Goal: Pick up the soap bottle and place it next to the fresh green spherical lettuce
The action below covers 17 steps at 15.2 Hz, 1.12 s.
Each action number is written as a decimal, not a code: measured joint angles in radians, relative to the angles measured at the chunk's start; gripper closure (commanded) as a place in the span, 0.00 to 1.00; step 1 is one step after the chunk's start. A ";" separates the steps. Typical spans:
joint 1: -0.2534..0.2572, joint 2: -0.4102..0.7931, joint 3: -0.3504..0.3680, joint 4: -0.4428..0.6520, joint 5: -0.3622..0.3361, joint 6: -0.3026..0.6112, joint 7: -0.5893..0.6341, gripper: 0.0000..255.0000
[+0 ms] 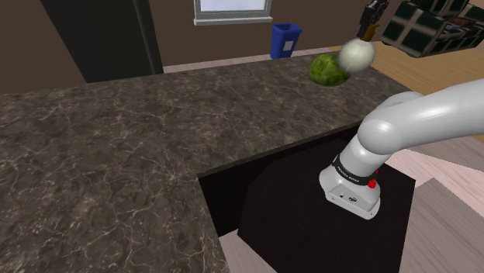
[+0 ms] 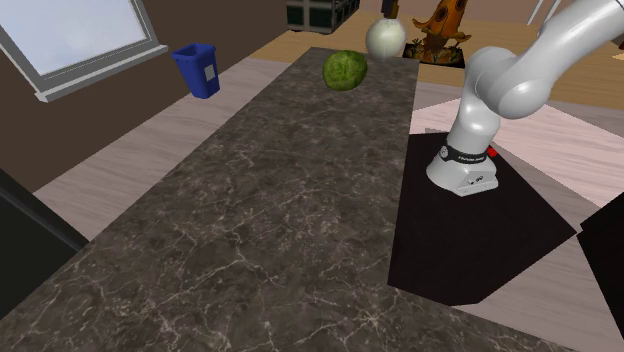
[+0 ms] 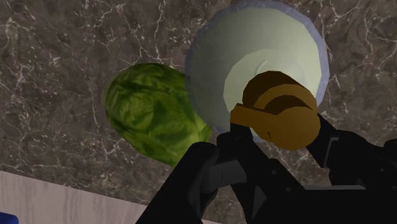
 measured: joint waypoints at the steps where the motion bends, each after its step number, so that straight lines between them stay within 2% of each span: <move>1: -0.002 -0.004 -0.002 -0.014 -0.003 0.011 0.002 1.00; 17: -0.022 -0.019 -0.063 -0.228 -0.056 0.211 0.020 1.00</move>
